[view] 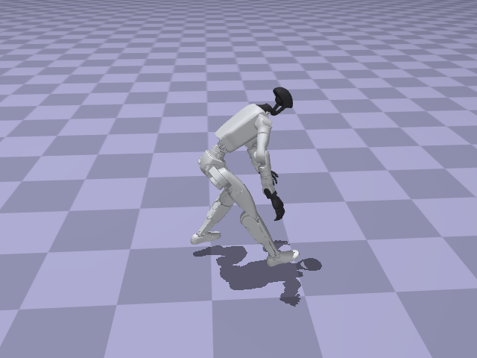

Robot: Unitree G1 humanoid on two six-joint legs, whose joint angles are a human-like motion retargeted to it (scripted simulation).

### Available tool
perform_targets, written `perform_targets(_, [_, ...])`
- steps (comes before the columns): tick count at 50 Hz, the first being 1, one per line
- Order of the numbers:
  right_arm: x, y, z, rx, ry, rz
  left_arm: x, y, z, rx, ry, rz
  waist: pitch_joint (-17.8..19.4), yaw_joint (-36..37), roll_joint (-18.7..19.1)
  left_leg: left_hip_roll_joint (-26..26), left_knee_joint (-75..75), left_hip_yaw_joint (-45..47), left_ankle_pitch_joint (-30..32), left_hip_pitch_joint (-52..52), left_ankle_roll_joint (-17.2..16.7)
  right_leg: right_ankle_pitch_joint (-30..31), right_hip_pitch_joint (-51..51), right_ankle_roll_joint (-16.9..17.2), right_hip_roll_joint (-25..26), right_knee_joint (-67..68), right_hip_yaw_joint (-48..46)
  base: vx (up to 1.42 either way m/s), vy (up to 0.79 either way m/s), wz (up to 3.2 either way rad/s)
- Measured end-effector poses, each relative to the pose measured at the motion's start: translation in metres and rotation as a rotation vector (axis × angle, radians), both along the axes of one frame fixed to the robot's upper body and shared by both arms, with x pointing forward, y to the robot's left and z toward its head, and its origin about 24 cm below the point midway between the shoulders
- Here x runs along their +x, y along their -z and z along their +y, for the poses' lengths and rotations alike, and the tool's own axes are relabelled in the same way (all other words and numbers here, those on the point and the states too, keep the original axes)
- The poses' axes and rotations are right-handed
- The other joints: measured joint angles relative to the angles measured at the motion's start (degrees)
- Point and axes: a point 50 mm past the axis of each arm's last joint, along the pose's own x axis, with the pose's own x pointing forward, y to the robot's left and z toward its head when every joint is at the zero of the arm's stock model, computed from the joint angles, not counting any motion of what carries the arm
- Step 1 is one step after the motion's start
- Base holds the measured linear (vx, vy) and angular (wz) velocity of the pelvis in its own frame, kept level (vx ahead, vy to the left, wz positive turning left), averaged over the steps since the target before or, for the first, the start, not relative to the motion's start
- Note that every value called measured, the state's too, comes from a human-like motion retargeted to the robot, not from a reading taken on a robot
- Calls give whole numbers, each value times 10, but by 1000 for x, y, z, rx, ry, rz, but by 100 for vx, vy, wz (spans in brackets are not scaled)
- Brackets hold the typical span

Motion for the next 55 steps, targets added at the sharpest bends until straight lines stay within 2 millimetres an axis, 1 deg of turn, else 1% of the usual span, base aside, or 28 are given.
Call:
perform_targets(2, [15, -16, 8, -57, -57, -23, 9, -27, -8, 34, 3, -70, 0, -4, 6, 8, 86, -8, -24, -54, 37, 58, -43, 0, -6, 39, 5, 34, 1, -5])
perform_targets(3, [24, -29, 14, -91, -87, -45, 13, -41, -9, 50, -7, -109, 0, -6, 7, 12, 130, -9, -32, -84, 58, 84, -75, 0, -9, 71, 13, 33, 2, -55])
perform_targets(5, [42, -57, 28, -150, -148, -118, 17, -68, -4, 94, -52, -178, 0, 0, 8, 41, 224, -21, -46, -144, 89, 112, -152, -12, 3, 166, 23, 31, -6, -124])
perform_targets(8, [65, -109, 61, -203, -246, -296, 17, -102, 15, 204, -162, -254, 0, 15, 5, 95, 363, -67, -64, -225, 101, 74, -279, -37, 31, 355, 17, 32, -15, -178])
perform_targets(10, [72, -133, 90, -219, -356, -362, 16, -113, 29, 325, -227, -255, 0, 25, 5, 129, 437, -113, -72, -253, 94, 43, -315, -44, 51, 437, -8, 29, -9, -183])
perform_targets(13, [77, -143, 130, -255, -487, -398, 8, -103, 60, 472, -333, -178, 0, 48, 12, 186, 525, -193, -100, -240, 74, -17, -315, -49, 85, 541, -59, 31, -2, -154])
perform_targets(15, [83, -156, 155, -340, -564, -368, -1, -96, 88, 665, -383, -47, 0, 38, 4, 199, 561, -233, -103, -224, 40, -66, -315, -43, 83, 613, -78, 33, -3, -36])
perform_targets(17, [84, -145, 178, -351, -632, -324, -10, -86, 107, 694, -445, 20, 0, 46, -17, 225, 609, -270, -103, -189, -1, -98, -315, -28, 66, 721, -103, 37, -6, -5])
perform_targets(18, [84, -143, 189, -374, -668, -300, -14, -84, 115, 703, -482, 36, 0, 47, -21, 229, 625, -285, -103, -178, -6, -115, -315, -27, 63, 752, -108, 37, 1, -8])
perform_targets(21, [85, -146, 218, -442, -740, -286, -28, -66, 131, 768, -575, 76, 0, 51, -20, 246, 672, -324, -103, -142, -15, -165, -315, -28, 59, 838, -121, 39, 8, -17])
perform_targets(23, [86, -152, 234, -449, -726, -345, -41, -42, 136, 837, -656, 78, 0, 58, -15, 260, 698, -337, -103, -105, -19, -196, -315, -30, 58, 893, -123, 43, 14, -25])
perform_targets(25, [88, -156, 240, -385, -645, -427, -55, -17, 133, 881, -757, 46, 0, 72, 1, 275, 722, -345, -102, -67, -23, -225, -315, -30, 59, 943, -126, 46, 18, -34])
perform_targets(27, [91, -158, 234, -256, -518, -465, -61, 6, 117, 868, -812, 9, 0, 99, 37, 289, 746, -353, -102, -34, -26, -250, -315, -25, 59, 985, -134, 45, 23, -42])
perform_targets(30, [97, -154, 211, -98, -319, -464, -57, 33, 74, 793, -775, -22, 0, 160, 109, 306, 772, -356, -90, 2, -27, -280, -315, -13, 60, 1031, -145, 41, 24, -51])
perform_targets(31, [99, -154, 202, -95, -262, -469, -53, 39, 57, 763, -739, -29, 0, 184, 133, 310, 778, -353, -83, 10, -27, -288, -315, -9, 61, 1041, -147, 36, 23, -57])
perform_targets(33, [100, -153, 189, -130, -164, -492, -47, 46, 26, 709, -674, -45, 0, 227, 175, 314, 787, -346, -69, 26, -29, -300, -315, -3, 63, 1059, -153, 31, 22, -59])
perform_targets(35, [99, -153, 180, -202, -91, -533, -44, 49, 3, 671, -632, -63, 0, 260, 205, 311, 793, -334, -55, 42, -35, -307, -315, -3, 63, 1072, -158, 26, 22, -57])
perform_targets(38, [97, -154, 171, -363, -59, -597, -47, 54, -9, 653, -626, -75, 0, 277, 222, 292, 796, -312, -39, 64, -44, -308, -315, -2, 59, 1084, -158, 19, 24, -49])
perform_targets(40, [96, -158, 160, -575, -83, -656, -51, 59, -6, 657, -644, -70, 0, 274, 219, 272, 795, -295, -31, 80, -52, -305, -315, -2, 58, 1086, -153, 11, 24, -42])
perform_targets(42, [93, -167, 148, -802, -160, -720, -57, 66, 5, 650, -675, -54, 0, 260, 206, 248, 791, -277, -25, 96, -62, -301, -315, -2, 61, 1085, -145, 5, 22, -41])
perform_targets(43, [91, -170, 144, -850, -243, -734, -61, 70, 12, 631, -692, -42, 0, 251, 200, 239, 790, -269, -23, 103, -62, -298, -315, -2, 62, 1083, -141, 1, 20, -43])
perform_targets(45, [90, -172, 124, -926, -363, -635, -66, 73, 21, 611, -720, -40, 0, 243, 180, 221, 783, -254, -17, 114, -68, -292, -315, -1, 72, 1075, -137, -1, 14, -47])
perform_targets(47, [87, -184, 103, -952, -422, -558, -74, 77, 40, 607, -769, -16, 0, 221, 157, 209, 776, -240, -14, 126, -78, -295, -315, -1, 81, 1069, -132, 1, 12, -46])
perform_targets(48, [83, -194, 90, -960, -413, -572, -81, 78, 53, 614, -811, -10, 0, 205, 143, 204, 773, -234, -13, 130, -81, -299, -315, -1, 85, 1068, -128, 2, 12, -38])
perform_targets(50, [73, -214, 57, -947, -319, -610, -96, 81, 80, 637, -903, 14, 0, 171, 113, 199, 768, -220, -10, 137, -86, -308, -315, 0, 92, 1066, -121, 3, 9, -30])
perform_targets(51, [66, -224, 32, -938, -221, -616, -104, 82, 93, 648, -944, 30, 0, 154, 97, 198, 767, -213, -8, 139, -83, -312, -315, 0, 94, 1067, -115, 4, 9, -20])
perform_targets(53, [45, -245, -25, -895, 22, -618, -121, 86, 114, 666, -1014, 67, 0, 120, 70, 195, 765, -199, -2, 144, -75, -318, -315, 0, 96, 1071, -103, 5, 8, -9])
perform_targets(55, [10, -265, -87, -772, 350, -627, -137, 90, 132, 672, -1075, 112, 0, 86, 46, 192, 763, -187, 3, 151, -68, -324, -315, 0, 99, 1077, -90, 6, 6, 1])
